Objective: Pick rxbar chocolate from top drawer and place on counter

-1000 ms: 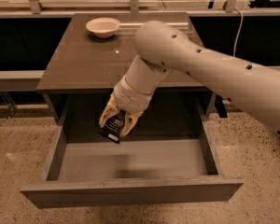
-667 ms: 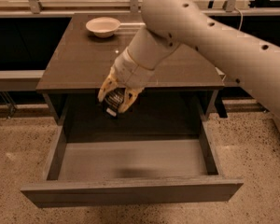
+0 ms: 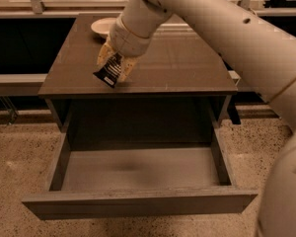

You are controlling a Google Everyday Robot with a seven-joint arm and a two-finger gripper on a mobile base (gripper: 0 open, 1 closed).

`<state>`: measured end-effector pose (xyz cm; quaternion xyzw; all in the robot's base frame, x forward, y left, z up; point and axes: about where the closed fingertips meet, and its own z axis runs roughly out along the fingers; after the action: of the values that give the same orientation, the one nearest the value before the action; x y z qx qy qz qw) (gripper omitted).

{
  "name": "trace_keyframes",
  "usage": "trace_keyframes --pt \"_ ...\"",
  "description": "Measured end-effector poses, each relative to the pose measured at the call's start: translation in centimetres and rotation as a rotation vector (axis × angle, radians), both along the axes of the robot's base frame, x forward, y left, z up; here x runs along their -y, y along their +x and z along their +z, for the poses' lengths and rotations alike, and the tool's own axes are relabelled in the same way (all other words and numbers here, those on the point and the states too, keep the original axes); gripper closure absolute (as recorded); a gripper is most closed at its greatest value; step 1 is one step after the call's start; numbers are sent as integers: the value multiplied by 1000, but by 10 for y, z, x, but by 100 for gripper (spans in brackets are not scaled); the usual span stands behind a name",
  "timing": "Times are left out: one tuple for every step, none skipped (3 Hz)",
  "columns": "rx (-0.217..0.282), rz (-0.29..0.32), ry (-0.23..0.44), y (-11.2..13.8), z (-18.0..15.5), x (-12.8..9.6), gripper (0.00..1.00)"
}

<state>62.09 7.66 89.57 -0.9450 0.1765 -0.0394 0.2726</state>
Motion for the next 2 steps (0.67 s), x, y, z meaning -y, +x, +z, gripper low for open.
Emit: trace_keyframes --pt "-35 -150 -98 71 -19 -10 98" --pt "-78 -244 -174 102 -45 -3 77"
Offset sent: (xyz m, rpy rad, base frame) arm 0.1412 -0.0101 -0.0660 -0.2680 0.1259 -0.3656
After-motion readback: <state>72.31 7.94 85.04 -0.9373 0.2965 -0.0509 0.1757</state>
